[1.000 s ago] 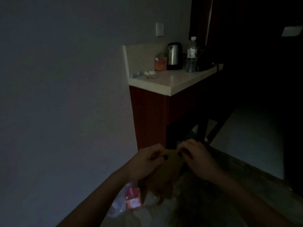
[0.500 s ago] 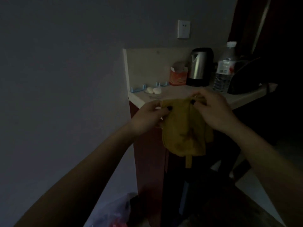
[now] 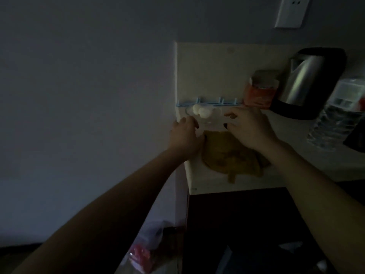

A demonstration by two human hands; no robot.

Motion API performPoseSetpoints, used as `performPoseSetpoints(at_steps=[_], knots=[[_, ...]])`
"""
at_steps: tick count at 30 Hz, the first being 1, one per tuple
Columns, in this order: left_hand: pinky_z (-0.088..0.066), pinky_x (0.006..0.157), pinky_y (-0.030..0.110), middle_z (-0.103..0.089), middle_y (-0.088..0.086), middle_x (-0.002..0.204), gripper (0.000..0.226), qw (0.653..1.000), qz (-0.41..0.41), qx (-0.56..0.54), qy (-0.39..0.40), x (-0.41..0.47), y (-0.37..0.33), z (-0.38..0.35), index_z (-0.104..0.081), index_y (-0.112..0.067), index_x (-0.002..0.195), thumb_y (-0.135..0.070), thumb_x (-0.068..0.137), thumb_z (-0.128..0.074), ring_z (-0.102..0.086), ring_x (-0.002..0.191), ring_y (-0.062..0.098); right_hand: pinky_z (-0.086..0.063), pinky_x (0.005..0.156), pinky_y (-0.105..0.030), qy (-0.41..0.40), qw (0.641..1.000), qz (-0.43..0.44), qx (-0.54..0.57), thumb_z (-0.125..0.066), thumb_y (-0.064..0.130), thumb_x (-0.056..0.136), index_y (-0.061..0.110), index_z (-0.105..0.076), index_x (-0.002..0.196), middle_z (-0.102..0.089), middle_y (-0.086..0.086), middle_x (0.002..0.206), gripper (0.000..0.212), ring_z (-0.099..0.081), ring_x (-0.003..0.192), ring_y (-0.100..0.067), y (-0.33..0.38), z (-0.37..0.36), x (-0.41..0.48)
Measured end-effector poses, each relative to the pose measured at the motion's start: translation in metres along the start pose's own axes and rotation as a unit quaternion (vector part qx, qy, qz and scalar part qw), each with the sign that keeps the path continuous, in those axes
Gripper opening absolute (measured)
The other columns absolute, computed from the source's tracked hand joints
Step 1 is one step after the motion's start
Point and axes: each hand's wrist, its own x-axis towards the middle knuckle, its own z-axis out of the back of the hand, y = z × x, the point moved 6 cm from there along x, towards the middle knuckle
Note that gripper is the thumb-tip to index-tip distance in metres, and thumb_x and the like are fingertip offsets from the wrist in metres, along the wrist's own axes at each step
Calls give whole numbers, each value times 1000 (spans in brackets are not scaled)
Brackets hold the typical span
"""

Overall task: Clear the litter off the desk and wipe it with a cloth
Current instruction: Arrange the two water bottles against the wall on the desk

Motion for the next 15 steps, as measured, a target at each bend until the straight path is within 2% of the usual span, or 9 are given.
performPoseSetpoints(at_steps=[2, 6, 11, 15], knots=[[-42, 90, 35, -56, 6, 113, 29, 999, -29, 4, -14, -12, 12, 19, -53, -13, 112, -30, 89, -58, -49, 106, 23, -49, 84, -42, 3, 999, 36, 30, -59, 24, 88, 24, -63, 112, -66, -1, 108, 25, -58, 100, -23, 36, -2, 5], [-47, 85, 35, -62, 1, 106, 22, 999, -30, 7, -10, -57, 69, 76, -58, -16, 108, -29, 91, -58, -58, 96, 19, -47, 66, -30, 40, 984, 142, 97, -57, 27, 88, 27, -65, 99, -61, 10, 80, 13, -60, 75, -15, 150, -19, 4], [-51, 80, 34, -66, -2, 101, 15, 993, 82, 77, -30, -156, 193, 178, -63, -19, 101, -27, 91, -56, -62, 88, 15, -53, 67, -35, 108, 945, 270, 149, -52, 26, 92, 21, -66, 103, -68, 1, 90, 18, -62, 77, -20, 323, -76, -35], [-50, 83, 34, -65, -3, 109, 20, 965, 182, 185, -44, -270, 302, 277, -63, -23, 105, -32, 92, -52, -60, 96, 15, -47, 65, -29, 174, 908, 336, 180, -52, 26, 92, 21, -66, 101, -68, 1, 90, 17, -58, 73, -18, 469, -134, -93]])
